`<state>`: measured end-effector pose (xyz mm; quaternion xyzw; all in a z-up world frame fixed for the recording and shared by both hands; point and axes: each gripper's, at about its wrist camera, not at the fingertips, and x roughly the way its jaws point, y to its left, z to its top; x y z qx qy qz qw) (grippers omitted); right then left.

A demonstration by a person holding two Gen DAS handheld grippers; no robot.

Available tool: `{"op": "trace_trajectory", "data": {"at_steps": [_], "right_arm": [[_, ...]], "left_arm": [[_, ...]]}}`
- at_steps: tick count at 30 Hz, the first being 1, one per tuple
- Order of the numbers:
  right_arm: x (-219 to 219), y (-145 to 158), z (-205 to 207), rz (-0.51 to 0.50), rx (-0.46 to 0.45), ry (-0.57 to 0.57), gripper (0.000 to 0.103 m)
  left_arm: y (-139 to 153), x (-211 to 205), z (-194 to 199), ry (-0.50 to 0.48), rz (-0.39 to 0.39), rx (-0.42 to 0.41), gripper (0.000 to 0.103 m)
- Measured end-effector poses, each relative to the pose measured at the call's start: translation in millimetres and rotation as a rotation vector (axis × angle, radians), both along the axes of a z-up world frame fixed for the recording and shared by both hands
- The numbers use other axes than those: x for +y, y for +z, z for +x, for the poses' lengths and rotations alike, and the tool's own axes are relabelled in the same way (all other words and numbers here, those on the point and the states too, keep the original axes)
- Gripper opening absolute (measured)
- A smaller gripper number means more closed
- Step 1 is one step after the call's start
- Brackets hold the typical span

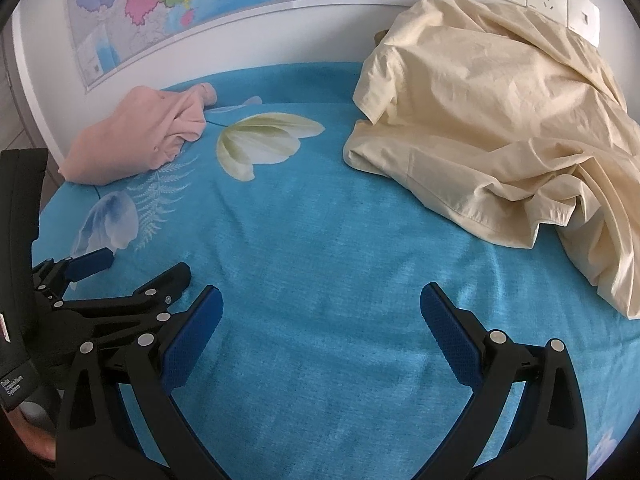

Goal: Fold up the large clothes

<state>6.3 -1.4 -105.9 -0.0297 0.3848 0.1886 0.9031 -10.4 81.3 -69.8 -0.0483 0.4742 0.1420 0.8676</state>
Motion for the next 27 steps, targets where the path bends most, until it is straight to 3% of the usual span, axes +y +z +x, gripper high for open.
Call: {"op": "trace_trajectory", "data": {"at_steps": [13,16,22,27], "right_arm": [[-0.8,6.1,-1.6,0.025,-0.007,0.01,0.098],[0.2,12.7,-3.3,0.034,-0.023,0.023,0.098],[11.9,29.9,-7.4,0.066,-0.069,0.075,0.098],[21.4,33.7,-8.7,0.065,-0.082,0.088,0.098]], "left_arm": [[3.2,3.5,-2.2,-0.005,-0.011,0.001,0.097],[15.0,8.3,-9.6,0.014,-0.004,-0.044,0.097],[51.6,16.6,-24.1,0.049,0.109,-0.158,0.097],[59.2,21.1,-27.2,0.043,0.094,-0.176,0.097]]}}
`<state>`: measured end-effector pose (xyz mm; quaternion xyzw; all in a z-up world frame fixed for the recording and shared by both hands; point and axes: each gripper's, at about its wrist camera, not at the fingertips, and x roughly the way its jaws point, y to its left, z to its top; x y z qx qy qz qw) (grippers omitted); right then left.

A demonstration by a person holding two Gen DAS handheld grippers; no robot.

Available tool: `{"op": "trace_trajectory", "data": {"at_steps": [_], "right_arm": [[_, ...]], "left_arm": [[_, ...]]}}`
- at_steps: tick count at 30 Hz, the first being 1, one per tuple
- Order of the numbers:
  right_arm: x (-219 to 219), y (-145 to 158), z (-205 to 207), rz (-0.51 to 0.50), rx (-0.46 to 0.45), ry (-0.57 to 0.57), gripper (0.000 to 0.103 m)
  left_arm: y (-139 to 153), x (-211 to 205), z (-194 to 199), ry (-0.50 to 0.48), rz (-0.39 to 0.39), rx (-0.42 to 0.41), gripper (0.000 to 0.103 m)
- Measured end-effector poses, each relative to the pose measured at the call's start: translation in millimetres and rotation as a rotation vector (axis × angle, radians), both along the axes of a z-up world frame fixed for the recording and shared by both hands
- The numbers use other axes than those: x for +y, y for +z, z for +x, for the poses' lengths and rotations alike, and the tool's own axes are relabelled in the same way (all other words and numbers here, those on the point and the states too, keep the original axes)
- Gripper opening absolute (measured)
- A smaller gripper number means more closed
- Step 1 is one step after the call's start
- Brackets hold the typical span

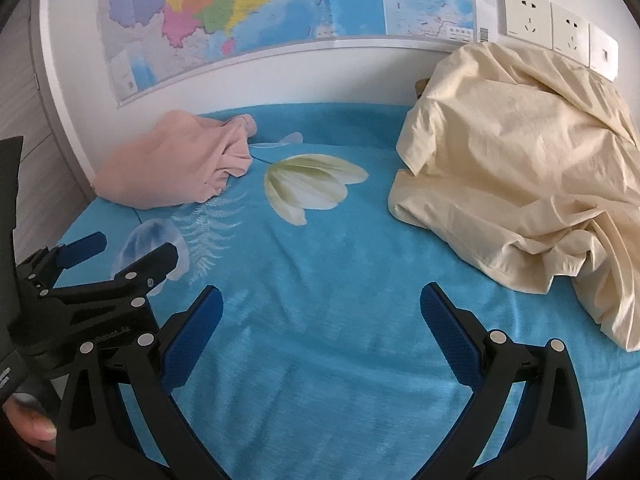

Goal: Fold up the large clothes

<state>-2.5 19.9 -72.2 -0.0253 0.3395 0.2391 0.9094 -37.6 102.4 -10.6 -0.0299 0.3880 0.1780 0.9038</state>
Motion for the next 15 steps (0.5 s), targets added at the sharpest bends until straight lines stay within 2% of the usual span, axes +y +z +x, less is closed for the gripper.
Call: {"op": "trace_trajectory", "data": {"at_steps": [4,8,10,13,15], "right_arm": [[3.5,-5.8,1.4,-0.038,0.008,-0.025,0.098],[1.9,-26.9,13.9,-0.087,0.065,-0.071,0.098],[0.8,-37.6,20.9,-0.11,0.092,-0.094,0.098],[1.0,-51.7,30.0,-0.153,0.135,-0.123,0.099],[4.2,-51.4,29.2,-0.172,0.123,-0.124,0.099]], "left_arm": [[-11.8,3.4,4.7,-0.006,-0.045,0.046,0.097],[-41.6,14.0,14.5,0.031,-0.129,0.122,0.097],[-53.3,16.8,18.1,0.051,-0.127,0.16,0.097],[-57.5,12.6,21.3,0.051,-0.082,0.175,0.098],[-58.3,14.4,21.2,0.054,-0.093,0.172,0.098]]}}
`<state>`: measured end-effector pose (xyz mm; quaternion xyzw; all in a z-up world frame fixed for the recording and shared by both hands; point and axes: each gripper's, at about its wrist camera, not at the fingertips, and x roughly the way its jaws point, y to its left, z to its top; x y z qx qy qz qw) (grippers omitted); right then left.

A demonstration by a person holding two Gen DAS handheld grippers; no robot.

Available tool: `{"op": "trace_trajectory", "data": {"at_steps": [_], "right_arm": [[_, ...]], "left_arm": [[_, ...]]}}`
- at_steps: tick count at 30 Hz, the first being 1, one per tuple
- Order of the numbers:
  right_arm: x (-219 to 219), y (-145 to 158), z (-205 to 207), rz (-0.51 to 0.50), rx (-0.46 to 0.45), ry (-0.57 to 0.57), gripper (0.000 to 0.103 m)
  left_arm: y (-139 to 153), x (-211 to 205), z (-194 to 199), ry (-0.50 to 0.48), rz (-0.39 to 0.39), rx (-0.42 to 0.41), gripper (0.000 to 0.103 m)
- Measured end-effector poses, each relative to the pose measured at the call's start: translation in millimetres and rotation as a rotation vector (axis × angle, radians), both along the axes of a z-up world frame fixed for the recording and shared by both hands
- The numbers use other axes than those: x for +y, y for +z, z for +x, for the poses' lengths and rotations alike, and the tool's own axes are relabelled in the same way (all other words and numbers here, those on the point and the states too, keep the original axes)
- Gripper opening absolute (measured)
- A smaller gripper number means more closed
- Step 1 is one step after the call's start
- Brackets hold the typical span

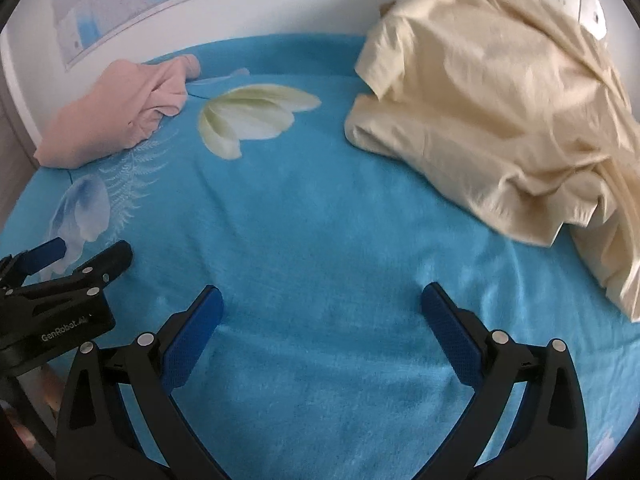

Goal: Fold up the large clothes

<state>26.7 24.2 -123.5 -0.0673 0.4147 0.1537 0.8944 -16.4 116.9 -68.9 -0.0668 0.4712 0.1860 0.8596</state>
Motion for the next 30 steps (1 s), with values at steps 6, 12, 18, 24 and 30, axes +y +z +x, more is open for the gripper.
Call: {"op": "trace_trajectory", "data": {"at_steps": [6,12,18,24,30], "right_arm": [[1.5,-1.8,1.1,-0.013,0.007,0.001,0.099],[1.7,-2.5,0.9,-0.012,0.006,0.0,0.099],[4.3,5.4,-6.3,0.023,-0.019,0.022,0.098],[9.1,43.7,-27.0,0.115,-0.124,0.122,0.098],[18.7,62.7,-38.7,0.179,-0.164,0.183,0.098]], "left_arm": [[0.3,-1.8,-0.2,0.012,0.0,-0.004,0.098],[1.3,-2.4,0.6,0.015,0.001,-0.004,0.098],[4.5,0.8,-0.4,-0.005,-0.012,-0.012,0.097],[41.4,6.3,-18.2,0.0,0.069,-0.156,0.097],[73.7,14.2,-30.3,0.025,0.103,-0.227,0.097]]}}
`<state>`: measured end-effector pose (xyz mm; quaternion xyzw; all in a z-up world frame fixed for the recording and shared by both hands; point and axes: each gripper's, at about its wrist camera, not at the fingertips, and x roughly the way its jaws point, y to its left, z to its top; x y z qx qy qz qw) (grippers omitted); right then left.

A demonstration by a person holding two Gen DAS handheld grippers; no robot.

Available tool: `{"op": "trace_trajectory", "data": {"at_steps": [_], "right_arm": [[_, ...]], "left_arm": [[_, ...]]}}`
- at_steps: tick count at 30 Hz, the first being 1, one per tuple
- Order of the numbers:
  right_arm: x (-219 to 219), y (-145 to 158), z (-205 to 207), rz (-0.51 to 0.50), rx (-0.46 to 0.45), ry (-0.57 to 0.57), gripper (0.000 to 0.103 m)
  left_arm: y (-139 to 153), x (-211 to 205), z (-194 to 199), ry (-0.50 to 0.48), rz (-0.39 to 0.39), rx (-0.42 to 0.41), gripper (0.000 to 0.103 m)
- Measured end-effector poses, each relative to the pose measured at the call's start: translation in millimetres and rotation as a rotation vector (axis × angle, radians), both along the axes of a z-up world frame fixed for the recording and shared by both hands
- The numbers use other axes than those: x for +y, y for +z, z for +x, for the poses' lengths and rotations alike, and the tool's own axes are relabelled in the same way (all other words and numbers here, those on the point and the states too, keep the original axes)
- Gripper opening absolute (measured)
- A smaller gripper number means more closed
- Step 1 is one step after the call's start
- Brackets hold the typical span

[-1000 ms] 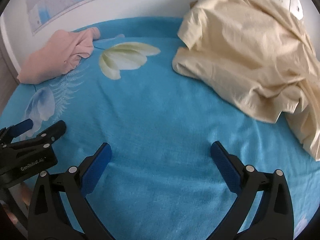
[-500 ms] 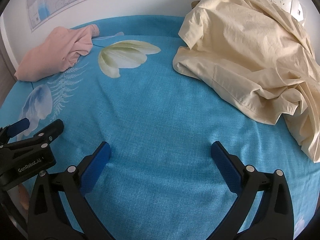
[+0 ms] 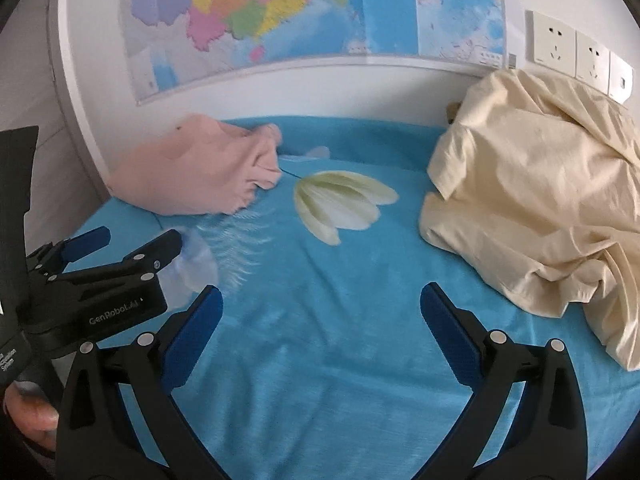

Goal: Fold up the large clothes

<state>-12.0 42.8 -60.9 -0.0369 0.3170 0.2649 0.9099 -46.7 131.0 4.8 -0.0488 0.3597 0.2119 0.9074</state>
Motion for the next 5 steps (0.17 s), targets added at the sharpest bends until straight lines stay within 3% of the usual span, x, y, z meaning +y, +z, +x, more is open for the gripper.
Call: {"op": "trace_trajectory", "data": {"at_steps": [5], "right_arm": [[6.2,3.0,0.9,0.012,0.003,0.004,0.098]], "left_arm": [[4.0,-6.1,-5.1,-0.034,0.022,-0.01,0.097]]}}
